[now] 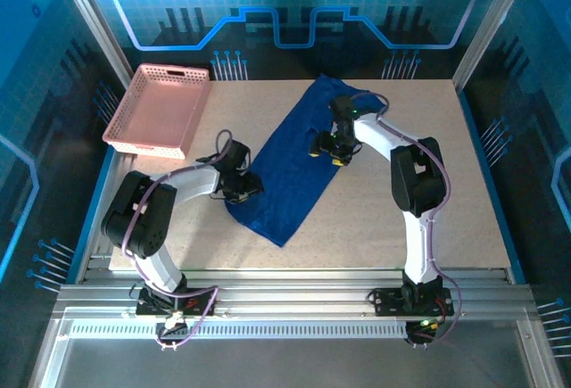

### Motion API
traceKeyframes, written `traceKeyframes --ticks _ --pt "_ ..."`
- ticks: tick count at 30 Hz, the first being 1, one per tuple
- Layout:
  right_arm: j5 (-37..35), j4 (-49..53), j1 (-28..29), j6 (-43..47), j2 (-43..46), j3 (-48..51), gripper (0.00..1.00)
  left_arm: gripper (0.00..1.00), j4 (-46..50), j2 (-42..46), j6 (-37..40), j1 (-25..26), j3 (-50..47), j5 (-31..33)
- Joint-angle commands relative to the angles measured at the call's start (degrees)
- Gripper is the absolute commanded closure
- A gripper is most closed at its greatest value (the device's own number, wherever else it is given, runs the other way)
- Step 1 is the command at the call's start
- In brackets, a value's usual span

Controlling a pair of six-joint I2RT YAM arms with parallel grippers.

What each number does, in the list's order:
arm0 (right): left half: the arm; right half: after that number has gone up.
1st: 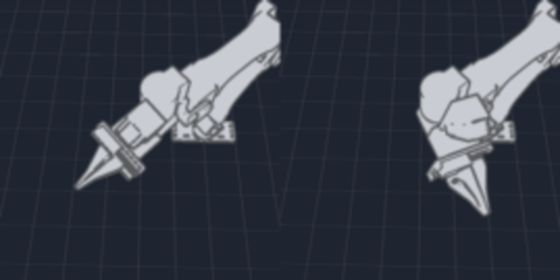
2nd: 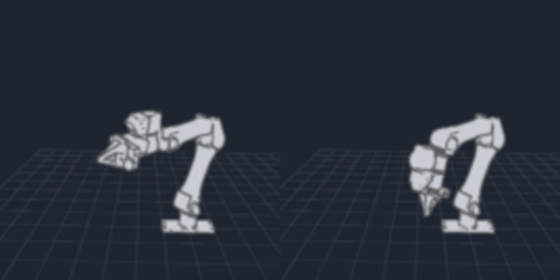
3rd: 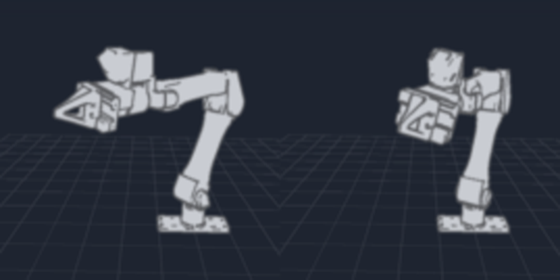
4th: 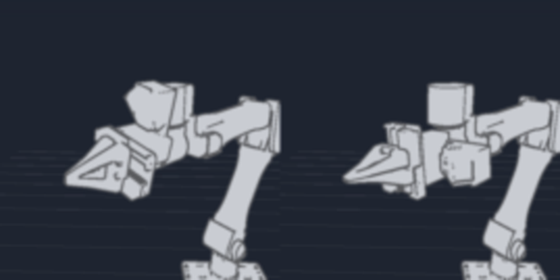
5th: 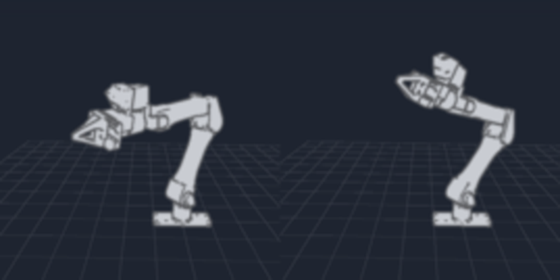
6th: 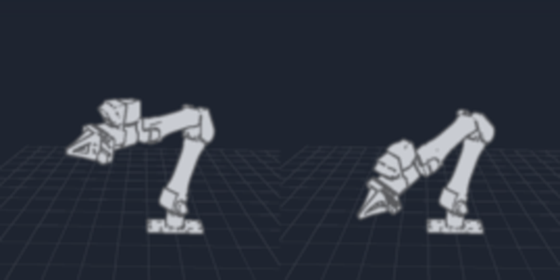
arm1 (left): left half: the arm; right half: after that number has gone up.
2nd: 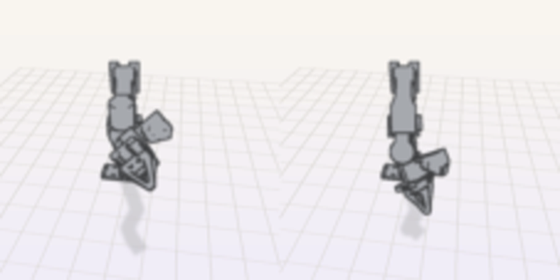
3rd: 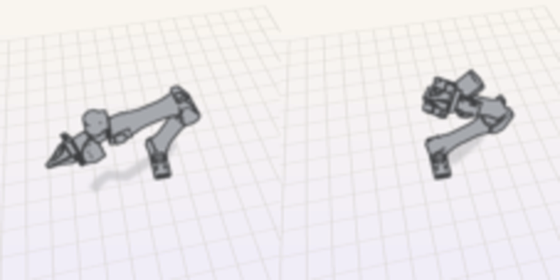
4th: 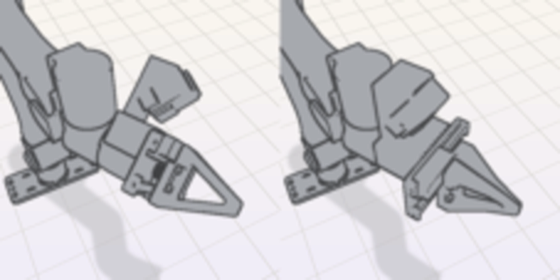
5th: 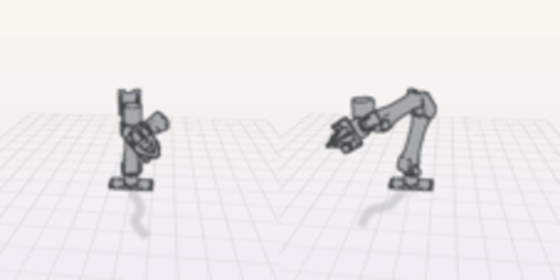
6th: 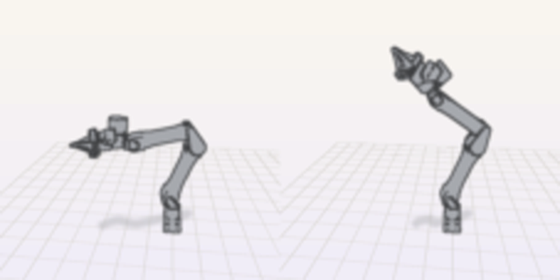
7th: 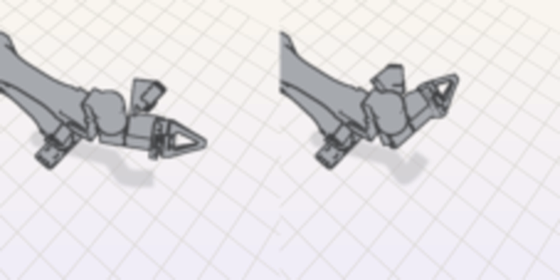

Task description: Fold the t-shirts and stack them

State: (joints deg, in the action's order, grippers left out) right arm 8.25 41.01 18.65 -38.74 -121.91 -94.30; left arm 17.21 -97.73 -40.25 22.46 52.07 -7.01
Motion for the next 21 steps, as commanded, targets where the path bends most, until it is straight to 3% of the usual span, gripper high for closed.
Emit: traceKeyframes --ticks 1,12,15,21 --pt "-3.2 2.2 -3.2 1.0 3.2 1.7 0.29 0.54 4.0 -1.7 -6.8 5.3 -4.2 -4.0" --pt "-4.7 3.2 -9.9 5.4 16.0 12.2 0.28 0.47 -4.0 -7.5 -22.6 19.7 7.6 -16.8" --pt "-3.4 4.1 -9.8 6.3 19.8 15.6 0.28 0.43 -0.2 -4.1 -21.8 20.1 9.1 -15.8" --pt "1.9 7.3 -5.9 7.1 30.3 25.0 0.28 0.31 8.7 10.3 -17.5 16.4 5.0 -10.5"
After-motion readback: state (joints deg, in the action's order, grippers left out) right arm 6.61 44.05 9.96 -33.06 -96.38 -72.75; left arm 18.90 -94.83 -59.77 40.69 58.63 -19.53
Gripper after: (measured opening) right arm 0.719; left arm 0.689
